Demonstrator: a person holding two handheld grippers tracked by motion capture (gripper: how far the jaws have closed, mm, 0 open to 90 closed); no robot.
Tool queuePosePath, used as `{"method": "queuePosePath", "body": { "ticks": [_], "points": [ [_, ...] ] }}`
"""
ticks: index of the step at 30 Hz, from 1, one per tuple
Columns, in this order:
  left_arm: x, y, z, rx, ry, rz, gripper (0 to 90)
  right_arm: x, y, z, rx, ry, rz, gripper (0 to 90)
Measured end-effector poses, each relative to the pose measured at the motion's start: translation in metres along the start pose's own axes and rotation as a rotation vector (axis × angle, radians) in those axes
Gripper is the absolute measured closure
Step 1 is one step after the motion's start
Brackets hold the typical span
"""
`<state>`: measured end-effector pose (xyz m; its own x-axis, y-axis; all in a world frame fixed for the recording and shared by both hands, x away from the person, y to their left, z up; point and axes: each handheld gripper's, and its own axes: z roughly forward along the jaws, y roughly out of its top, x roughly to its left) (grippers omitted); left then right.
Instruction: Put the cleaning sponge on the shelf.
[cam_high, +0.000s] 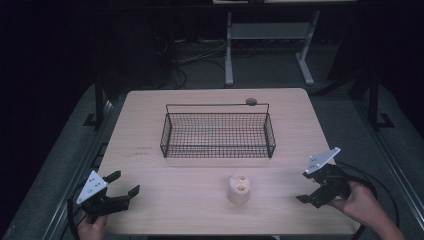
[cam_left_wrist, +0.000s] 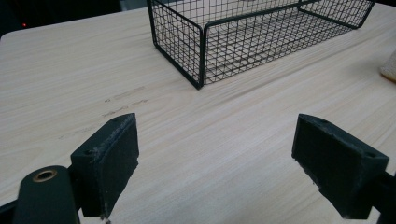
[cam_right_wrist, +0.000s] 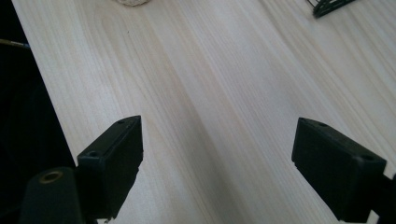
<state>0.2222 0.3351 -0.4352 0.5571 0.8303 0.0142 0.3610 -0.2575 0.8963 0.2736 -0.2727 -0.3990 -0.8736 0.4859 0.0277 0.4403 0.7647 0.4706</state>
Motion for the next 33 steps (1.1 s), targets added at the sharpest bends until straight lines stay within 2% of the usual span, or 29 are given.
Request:
{"method": "queuePosePath", "body": {
  "ticks": [7, 11, 18, 33],
  "points": [
    [0.001, 0.000, -0.001, -0.002, -0.004, -0.001, 13.9, 0.004, 0.013, 0.003, 0.010, 0.012, -0.025, 15.9],
    [0.001, 0.000, -0.001, -0.001, -0.007, 0.004, 13.9, 0.010, 0.026, 0.004, 0.006, 0.017, -0.054, 15.9],
    [0.001, 0.000, 0.000, -0.002, -0.006, 0.001, 13.9, 0.016, 0.038, 0.007, 0.012, 0.033, -0.091, 15.8],
    [0.000, 0.000, 0.000, -0.004, -0.008, 0.003, 13.9, 0.019, 0.055, 0.010, 0.035, 0.051, -0.124, 15.9]
  ]
}}
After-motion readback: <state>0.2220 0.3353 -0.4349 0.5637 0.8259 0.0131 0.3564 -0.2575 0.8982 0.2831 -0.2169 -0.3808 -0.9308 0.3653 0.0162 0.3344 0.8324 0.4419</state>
